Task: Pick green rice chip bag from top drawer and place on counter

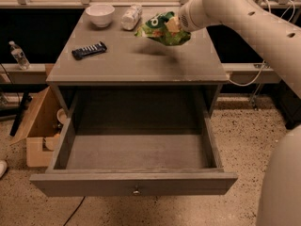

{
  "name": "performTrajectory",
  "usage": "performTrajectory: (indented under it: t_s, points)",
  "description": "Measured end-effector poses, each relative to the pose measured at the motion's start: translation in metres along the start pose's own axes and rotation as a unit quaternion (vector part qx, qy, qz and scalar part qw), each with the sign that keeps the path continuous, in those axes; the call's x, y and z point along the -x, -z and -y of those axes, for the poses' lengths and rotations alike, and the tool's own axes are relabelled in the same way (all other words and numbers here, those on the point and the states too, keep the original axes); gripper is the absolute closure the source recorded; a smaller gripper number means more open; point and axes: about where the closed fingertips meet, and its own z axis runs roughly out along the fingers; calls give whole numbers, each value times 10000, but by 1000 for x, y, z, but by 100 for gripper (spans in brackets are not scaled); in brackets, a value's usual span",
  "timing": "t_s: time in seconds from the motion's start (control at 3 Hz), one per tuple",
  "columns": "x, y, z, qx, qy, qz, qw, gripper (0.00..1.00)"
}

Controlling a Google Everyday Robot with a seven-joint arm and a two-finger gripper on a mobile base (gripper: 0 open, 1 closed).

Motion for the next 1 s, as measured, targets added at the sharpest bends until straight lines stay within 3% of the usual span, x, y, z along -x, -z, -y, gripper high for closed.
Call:
performTrajectory:
  t_s: [0.33,0.67,1.0]
  points:
    - [-11,-5,-1,162,-33,-68,9998,6]
    - [-28,17,8,190,75,-237,9995,0]
    - [-56,79,33,141,137,-520,9985,0]
